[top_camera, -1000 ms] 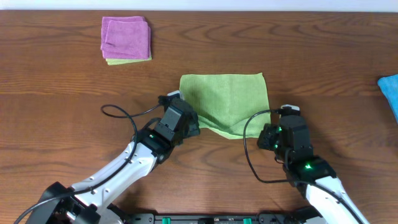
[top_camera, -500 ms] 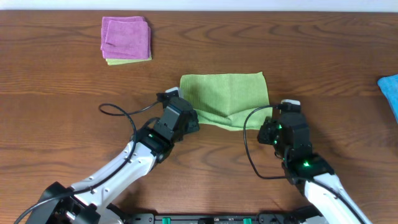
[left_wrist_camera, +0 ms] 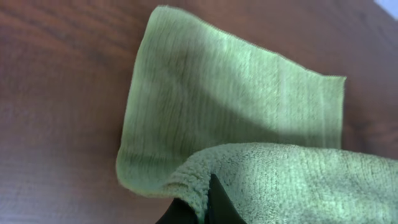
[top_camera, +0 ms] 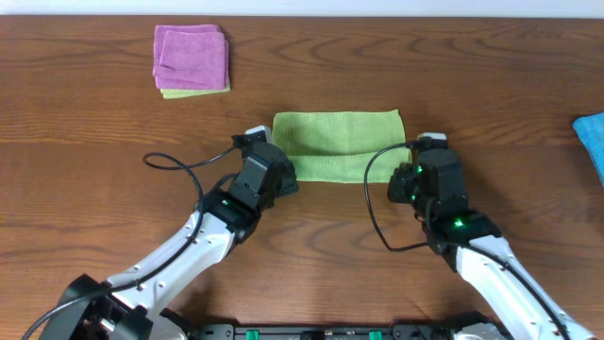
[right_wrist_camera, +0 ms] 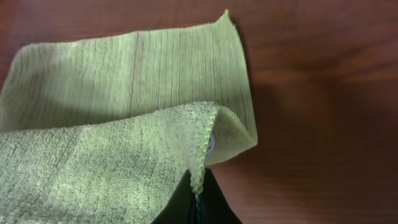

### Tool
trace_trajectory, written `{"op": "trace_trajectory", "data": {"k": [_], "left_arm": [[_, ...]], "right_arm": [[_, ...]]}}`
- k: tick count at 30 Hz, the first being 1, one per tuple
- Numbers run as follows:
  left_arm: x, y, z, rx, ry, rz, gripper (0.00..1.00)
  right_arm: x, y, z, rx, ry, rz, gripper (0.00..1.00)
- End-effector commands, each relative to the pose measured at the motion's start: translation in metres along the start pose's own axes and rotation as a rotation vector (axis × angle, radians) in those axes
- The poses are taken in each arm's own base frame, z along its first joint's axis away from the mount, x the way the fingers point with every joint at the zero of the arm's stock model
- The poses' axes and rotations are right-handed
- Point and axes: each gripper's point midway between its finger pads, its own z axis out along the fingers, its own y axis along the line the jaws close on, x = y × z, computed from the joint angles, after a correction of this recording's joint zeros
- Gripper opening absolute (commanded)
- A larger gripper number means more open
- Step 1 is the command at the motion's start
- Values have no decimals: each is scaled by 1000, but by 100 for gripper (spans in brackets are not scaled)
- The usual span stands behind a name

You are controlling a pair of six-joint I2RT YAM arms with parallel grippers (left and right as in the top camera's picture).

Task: Fold the cloth
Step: 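Lift the bottom edge with both grippers and fold it upward, then fold the bottom edge further up over the top edge with both grippers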

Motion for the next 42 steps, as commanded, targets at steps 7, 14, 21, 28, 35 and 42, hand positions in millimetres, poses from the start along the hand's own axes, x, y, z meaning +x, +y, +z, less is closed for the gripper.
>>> {"op": "trace_trajectory", "data": {"k": [7,14,21,28,35,42], "left_arm": [[-15,-10,24,-26,-12,20,6],[-28,-21,39,-29,-22,42,6],[-43,-8,43,-62,-38,18,6],[-53,4,43,-84,-53,-4,6],[-50,10,54,-92,-42,-11,6],[-55,4,63,-67,-64,-20,7]], "right_arm": [[-11,-7,6,21,-26,-37,1],[-17,-10,20,19,-33,-22,1],[-29,-5,35,21,-29,-44,1],[-42,-1,45,19,-37,-66,1],[-44,0,57,18,-42,-76,1],[-53,-10,58,46,-67,-65,1]]}}
